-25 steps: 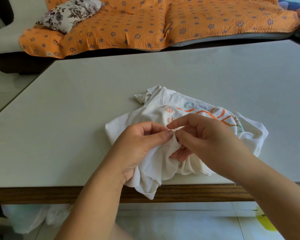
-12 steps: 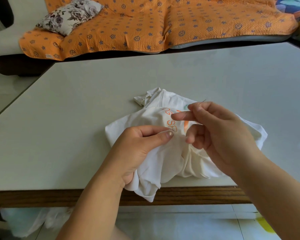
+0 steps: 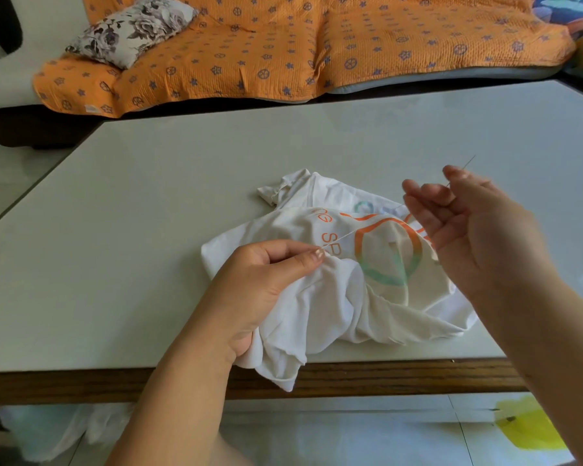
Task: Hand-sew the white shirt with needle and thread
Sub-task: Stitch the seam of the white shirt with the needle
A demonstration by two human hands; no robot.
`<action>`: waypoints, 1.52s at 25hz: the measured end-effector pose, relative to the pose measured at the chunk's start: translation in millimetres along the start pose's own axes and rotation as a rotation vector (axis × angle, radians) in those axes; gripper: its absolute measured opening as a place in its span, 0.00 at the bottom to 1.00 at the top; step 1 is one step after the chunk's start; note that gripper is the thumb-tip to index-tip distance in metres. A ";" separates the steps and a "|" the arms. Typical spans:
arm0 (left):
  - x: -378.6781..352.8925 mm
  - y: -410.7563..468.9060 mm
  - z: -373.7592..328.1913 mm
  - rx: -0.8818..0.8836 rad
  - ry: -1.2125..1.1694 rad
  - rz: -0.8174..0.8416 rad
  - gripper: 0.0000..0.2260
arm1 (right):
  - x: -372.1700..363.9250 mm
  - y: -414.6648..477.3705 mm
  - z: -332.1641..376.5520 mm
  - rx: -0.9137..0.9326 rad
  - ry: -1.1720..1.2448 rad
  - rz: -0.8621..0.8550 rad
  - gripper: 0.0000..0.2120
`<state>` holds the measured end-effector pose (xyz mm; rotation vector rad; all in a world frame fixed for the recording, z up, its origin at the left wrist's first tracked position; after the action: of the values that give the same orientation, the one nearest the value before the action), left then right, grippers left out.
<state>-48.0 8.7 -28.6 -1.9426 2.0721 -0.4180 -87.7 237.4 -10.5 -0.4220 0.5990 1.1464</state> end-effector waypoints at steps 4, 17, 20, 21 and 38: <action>0.4 -0.5 -0.1 0.000 0.015 -0.013 0.03 | -4.6 -5.6 8.2 0.052 -0.218 0.039 0.07; 6.5 -0.5 -4.0 -0.028 0.088 0.000 0.06 | -47.6 -55.4 -23.0 0.025 -0.957 0.578 0.06; 3.9 -0.7 -3.9 -0.042 0.086 -0.011 0.02 | -48.5 -60.2 -25.5 0.038 -0.927 0.594 0.05; 2.9 -0.8 -3.5 -0.047 0.090 -0.010 0.02 | -48.5 -61.7 -24.3 0.064 -0.913 0.581 0.05; 3.0 -2.4 -8.6 -0.093 0.015 0.012 0.06 | -49.5 -79.1 -21.7 0.031 -1.021 0.607 0.10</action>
<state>-49.4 5.8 -19.7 -1.9838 2.1474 -0.3399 -32.9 160.2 5.1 0.4207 -0.1854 1.7214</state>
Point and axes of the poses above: each hand's wrist, its own y-axis towards the middle knuckle, its own x-axis out of the back of the hand, z = x × y, the point moved 8 cm from there along y, towards the middle knuckle, and after that the axes turned 9 degrees about x, right-handed, at the moved point
